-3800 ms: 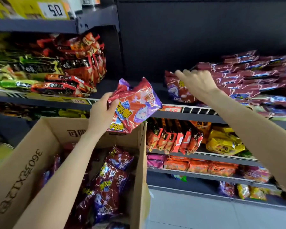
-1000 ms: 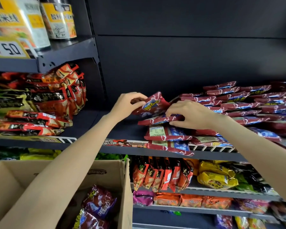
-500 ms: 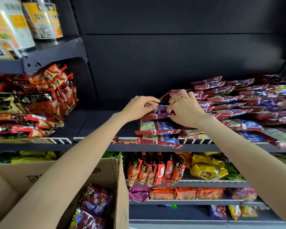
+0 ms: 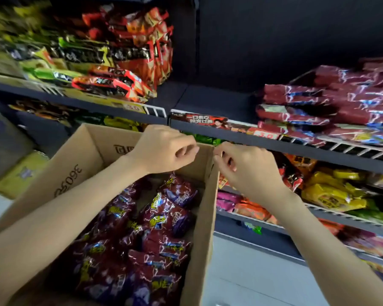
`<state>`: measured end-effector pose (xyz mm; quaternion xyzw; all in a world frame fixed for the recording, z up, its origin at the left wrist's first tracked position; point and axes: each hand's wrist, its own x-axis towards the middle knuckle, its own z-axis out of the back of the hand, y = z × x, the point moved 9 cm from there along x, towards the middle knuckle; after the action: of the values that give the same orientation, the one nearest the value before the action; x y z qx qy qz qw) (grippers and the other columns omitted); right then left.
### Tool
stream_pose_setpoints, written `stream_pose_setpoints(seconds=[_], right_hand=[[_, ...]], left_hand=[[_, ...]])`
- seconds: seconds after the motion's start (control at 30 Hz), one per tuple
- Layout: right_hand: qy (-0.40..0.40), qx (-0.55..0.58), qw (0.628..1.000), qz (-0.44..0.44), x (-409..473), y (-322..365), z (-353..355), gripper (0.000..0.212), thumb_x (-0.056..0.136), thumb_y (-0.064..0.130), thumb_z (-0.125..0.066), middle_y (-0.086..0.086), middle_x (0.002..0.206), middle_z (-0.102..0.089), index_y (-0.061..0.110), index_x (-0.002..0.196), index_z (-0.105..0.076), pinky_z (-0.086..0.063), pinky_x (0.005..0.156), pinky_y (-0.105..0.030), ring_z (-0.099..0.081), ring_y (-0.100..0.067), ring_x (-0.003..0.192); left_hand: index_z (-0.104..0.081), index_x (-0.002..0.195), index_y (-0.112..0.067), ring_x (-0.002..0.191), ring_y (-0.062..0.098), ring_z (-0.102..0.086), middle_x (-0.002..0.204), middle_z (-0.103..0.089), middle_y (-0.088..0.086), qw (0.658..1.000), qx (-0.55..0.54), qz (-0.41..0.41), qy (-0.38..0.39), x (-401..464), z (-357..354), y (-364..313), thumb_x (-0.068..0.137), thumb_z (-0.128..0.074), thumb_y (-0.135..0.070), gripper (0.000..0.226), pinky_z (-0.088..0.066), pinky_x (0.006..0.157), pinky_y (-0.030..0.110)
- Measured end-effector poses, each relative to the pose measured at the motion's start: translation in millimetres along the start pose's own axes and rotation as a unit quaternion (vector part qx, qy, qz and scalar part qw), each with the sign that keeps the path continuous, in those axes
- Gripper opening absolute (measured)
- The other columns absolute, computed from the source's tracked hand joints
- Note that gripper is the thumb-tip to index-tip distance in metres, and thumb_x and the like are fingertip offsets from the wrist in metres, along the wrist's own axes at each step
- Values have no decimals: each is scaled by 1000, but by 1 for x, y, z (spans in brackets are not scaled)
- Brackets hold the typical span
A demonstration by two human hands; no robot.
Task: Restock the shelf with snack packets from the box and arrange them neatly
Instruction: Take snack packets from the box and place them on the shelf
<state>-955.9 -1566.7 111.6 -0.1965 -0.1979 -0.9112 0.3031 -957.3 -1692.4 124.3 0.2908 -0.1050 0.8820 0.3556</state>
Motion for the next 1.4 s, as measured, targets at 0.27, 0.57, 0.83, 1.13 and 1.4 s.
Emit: stream_pose_setpoints(seconds=[0.27, 0.57, 0.83, 1.13, 1.4], right_hand=[[443, -44, 895, 46, -32, 82, -212, 37, 93, 42, -51, -5, 119, -59, 21, 123, -53, -50, 85, -44, -56, -28, 110], [662, -162, 732, 21, -123, 107, -329, 108, 74, 61, -67, -8, 142, -43, 18, 151, -4, -41, 98, -44, -47, -31, 125], [661, -114, 741, -31, -131, 96, -331, 102, 78, 37, -74, -5, 116, -59, 28, 150, -3, -42, 65, -26, -56, -21, 93], [587, -80, 803, -72, -124, 100, -338, 70, 86, 48, -61, -3, 109, -56, 19, 140, -28, -48, 76, -36, -56, -23, 98], [581, -122, 804, -32, -126, 107, -328, 73, 88, 46, -60, -4, 114, -59, 24, 146, -21, -43, 74, -31, -58, -23, 103]], left_hand=[[-58, 121, -31, 109, 10, -57, 121, -60, -13, 868, 2, 243, 434, -246, -70, 81, 92, -51, -34, 30, -49, 80, 27], [-31, 144, -20, 133, 20, -36, 148, -34, 2, 818, 15, 129, 560, -356, -109, 75, 88, -54, -51, 68, -39, 103, 34], [-8, 150, -16, 135, 25, -33, 153, -24, 4, 724, 4, 113, 680, -424, -120, 88, 77, -66, -56, 101, -38, 104, 37], [-15, 148, -22, 130, 25, -39, 149, -30, 4, 719, -122, 183, 659, -428, -127, 64, 79, -61, -60, 92, -41, 100, 37], [-15, 147, -25, 81, 17, -61, 92, -63, 1, 746, -69, 157, 644, -413, -117, 74, 86, -54, -58, 79, -53, 73, 33]])
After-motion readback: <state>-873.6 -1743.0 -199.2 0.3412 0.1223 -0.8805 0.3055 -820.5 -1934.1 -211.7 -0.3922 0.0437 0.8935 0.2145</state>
